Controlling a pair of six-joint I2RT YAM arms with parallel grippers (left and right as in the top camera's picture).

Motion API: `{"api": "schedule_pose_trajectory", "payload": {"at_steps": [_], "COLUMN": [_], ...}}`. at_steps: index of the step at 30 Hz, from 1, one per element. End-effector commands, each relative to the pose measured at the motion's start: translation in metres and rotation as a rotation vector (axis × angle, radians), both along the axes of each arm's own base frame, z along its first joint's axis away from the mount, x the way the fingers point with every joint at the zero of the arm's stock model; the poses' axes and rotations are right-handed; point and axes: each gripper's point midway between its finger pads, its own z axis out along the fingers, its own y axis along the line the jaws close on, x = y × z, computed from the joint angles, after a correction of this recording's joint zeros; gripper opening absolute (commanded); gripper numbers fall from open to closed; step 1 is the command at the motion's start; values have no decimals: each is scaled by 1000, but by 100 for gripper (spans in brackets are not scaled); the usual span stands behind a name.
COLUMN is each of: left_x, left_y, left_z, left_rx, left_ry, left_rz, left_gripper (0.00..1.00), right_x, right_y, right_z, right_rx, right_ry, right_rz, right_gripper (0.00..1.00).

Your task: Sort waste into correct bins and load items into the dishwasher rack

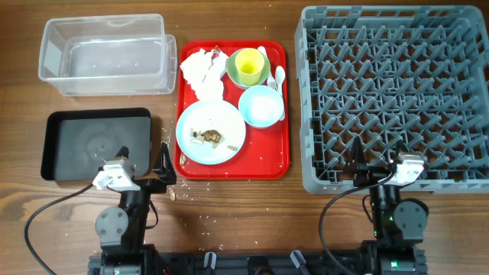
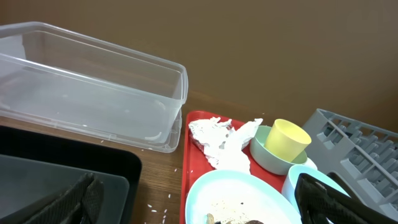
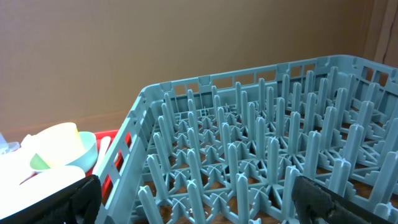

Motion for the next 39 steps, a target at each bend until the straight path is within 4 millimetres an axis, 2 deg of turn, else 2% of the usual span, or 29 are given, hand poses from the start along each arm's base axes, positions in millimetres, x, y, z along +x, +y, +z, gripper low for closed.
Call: {"api": "schedule_pose_trajectory", "payload": {"at_steps": [1,20,23,27,30,34,36,39], "left_x": [0,0,1,-6,-14,-17,-19,-20], "left_y": [-3,-3,5,-38,-61,-67,-69,-69], "left_z": [-4,-4,10,11,13,19,38,45], "left_rx": [19,19,20,-214,-373,-549,-553,-549], "left_ry": [9,9,-43,-11,34,64,-6,-22], "left_rz": [-16,-16,32,-215,-346,-380,-410,-415], "left_gripper": [100,100,100,100,100,100,100,100], "right_x": [0,0,0,0,0,0,0,0], "right_y": [0,0,0,0,0,0,0,0], "right_z": [0,0,0,0,0,0,0,0], "right_rx": [-17,-17,-17,-17,-17,-17,-17,-17], "right_ry": [1,1,1,1,1,1,1,1], "right_rz": [5,5,5,5,6,5,5,5], "right_gripper": [100,100,100,100,100,100,100,100]}}
